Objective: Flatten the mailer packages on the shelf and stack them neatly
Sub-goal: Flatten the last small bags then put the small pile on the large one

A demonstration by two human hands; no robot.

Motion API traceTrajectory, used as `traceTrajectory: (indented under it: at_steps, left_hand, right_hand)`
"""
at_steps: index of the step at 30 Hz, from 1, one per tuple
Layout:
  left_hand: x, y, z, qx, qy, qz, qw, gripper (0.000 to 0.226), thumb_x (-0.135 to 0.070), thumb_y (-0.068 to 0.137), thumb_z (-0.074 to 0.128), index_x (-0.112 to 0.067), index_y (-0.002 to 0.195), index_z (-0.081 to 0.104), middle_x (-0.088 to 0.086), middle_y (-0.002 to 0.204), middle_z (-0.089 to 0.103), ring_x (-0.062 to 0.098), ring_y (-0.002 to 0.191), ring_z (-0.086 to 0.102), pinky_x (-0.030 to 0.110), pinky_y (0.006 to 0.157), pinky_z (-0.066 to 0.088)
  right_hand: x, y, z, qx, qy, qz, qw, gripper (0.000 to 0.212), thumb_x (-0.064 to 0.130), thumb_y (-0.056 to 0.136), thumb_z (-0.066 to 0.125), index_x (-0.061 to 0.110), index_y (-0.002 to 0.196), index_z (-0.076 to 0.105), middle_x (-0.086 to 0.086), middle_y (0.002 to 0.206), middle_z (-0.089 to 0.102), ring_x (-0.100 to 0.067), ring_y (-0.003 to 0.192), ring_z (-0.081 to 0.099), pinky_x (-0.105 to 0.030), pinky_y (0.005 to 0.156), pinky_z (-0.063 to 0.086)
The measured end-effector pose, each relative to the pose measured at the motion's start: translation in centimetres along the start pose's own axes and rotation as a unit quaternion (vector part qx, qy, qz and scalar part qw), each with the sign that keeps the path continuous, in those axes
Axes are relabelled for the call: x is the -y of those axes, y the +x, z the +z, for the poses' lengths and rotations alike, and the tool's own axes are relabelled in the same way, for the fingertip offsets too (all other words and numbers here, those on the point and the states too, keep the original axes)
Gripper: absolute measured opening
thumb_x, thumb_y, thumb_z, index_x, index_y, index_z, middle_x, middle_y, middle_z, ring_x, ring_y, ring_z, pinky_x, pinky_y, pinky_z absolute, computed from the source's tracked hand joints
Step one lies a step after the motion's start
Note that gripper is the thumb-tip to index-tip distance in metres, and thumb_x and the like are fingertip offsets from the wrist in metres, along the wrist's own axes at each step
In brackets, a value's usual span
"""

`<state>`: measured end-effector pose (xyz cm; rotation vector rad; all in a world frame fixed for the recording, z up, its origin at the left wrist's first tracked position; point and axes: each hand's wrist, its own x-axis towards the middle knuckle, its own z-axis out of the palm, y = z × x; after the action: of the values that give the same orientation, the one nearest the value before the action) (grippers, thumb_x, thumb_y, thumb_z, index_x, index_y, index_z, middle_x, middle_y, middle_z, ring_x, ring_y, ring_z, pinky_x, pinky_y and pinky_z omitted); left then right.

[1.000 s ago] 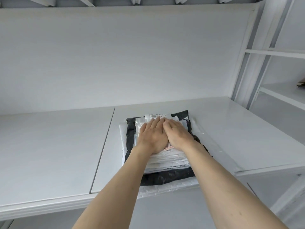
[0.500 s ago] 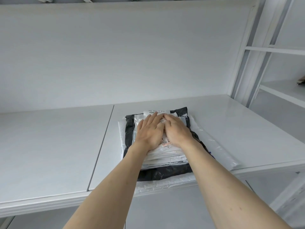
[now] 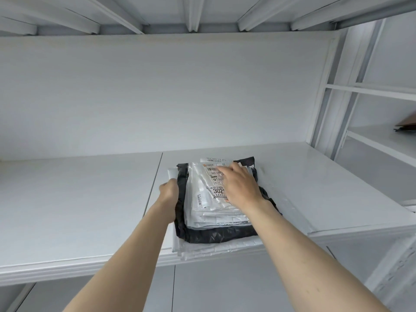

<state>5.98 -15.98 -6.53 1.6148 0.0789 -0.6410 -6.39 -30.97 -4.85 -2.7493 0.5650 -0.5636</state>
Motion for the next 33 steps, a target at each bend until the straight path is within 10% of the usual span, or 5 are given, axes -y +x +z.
traceTrajectory:
  at_steps: [6,15,23,33]
  left_hand:
    - [1.1,-3.5,-1.1,0.070,-0.113,-0.039,0.990,0.055,-0.046,0.100,0.023,-0.009,0.077,0.056,0.011,0.068,0.060,0.027,0.060,0.059,0.034,0.061,0.049]
    - [2.0,-10.8,1.2,0.198,-0.265,0.108,0.938,0.080,-0.024,0.107,0.025,-0.013,0.036,0.062,0.004,0.041,0.056,0.013,0.033,0.056,0.017,0.032,0.042]
    - [5.4,-13.5,-3.3,0.237,-0.302,0.071,0.921,0.098,-0.089,0.076,0.006,-0.025,0.110,0.071,0.012,0.106,0.074,0.031,0.088,0.073,0.046,0.075,0.051]
    - [10.7,-19.9,-6.9,0.233,-0.343,0.146,0.898,0.069,-0.072,0.092,0.028,-0.026,0.093,0.079,0.006,0.098,0.075,0.026,0.088,0.072,0.043,0.082,0.047]
  right_hand:
    - [0.4,-2.0,-1.4,0.055,0.084,0.057,0.993,0.053,0.049,0.102,0.022,0.029,0.151,0.028,0.003,0.151,0.029,-0.019,0.140,0.028,-0.042,0.111,0.033]
    - [2.3,-6.1,-3.4,0.061,0.139,0.043,0.987,0.053,0.055,0.101,0.018,0.045,0.153,0.010,0.009,0.139,0.027,-0.014,0.137,0.021,-0.044,0.112,0.029]
    - [5.0,-10.4,-4.5,0.055,0.134,0.014,0.989,0.051,0.051,0.102,0.021,0.044,0.152,0.015,0.007,0.135,0.029,-0.016,0.134,0.022,-0.040,0.112,0.023]
    - [8.9,-18.2,-4.1,0.052,0.099,0.005,0.994,0.052,0.050,0.102,0.022,0.042,0.153,0.015,0.004,0.138,0.029,-0.018,0.136,0.019,-0.041,0.113,0.016]
